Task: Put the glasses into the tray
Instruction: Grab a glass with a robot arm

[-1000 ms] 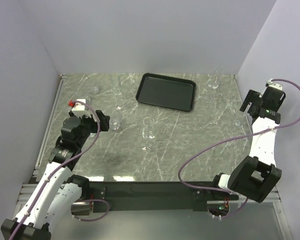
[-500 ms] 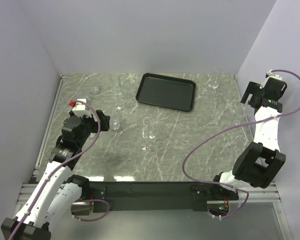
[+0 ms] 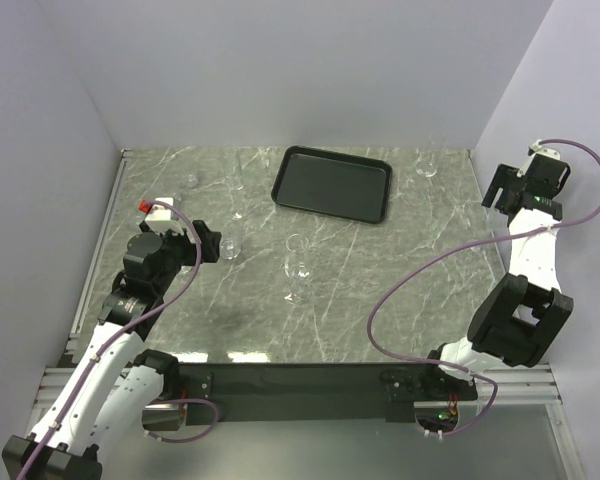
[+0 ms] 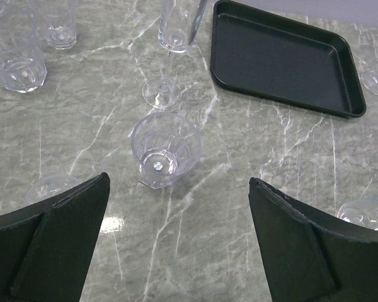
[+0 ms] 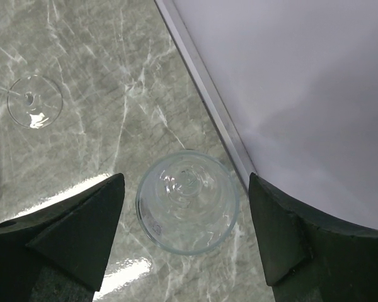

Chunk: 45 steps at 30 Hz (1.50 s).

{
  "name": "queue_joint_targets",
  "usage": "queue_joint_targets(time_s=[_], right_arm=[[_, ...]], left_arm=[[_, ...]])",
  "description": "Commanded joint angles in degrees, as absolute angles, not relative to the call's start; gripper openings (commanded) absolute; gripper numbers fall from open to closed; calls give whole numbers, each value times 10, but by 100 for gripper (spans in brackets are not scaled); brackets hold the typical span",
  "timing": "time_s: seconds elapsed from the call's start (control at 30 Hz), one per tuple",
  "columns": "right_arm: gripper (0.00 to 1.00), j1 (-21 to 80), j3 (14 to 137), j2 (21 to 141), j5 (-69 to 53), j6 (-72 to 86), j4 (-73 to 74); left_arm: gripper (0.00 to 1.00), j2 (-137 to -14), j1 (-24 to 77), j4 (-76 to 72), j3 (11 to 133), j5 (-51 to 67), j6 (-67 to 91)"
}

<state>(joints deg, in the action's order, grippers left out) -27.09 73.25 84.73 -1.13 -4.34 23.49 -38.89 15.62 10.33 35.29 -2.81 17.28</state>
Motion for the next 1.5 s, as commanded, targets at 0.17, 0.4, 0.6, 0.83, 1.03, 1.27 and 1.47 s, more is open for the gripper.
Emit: queue_joint_targets(time_s=[0.17,0.4,0.6,0.83,1.03,1.27,1.47], right_arm=[[81,-262,766,864,-4,-47,206],[71,-262,762,863,-1,-55,197],[54,-261,758,865,-1,-60,194],[34,-258,721,821,-11,-72,182],[26,-247,691,762,-37,-91,193],[26,-200,664,706,-43,-106,220],[27,-115,650,683,-51,-111,245]], left_arm=[[98,-390,158,76,369,-17,171],[98,-390,158,76,369,-14,171],[98,-387,158,75,369,-14,171],[98,-382,158,75,369,-12,171],[98,-376,158,75,369,-11,171],[98,-369,158,74,369,-5,171],[98,-364,158,75,369,-4,172]])
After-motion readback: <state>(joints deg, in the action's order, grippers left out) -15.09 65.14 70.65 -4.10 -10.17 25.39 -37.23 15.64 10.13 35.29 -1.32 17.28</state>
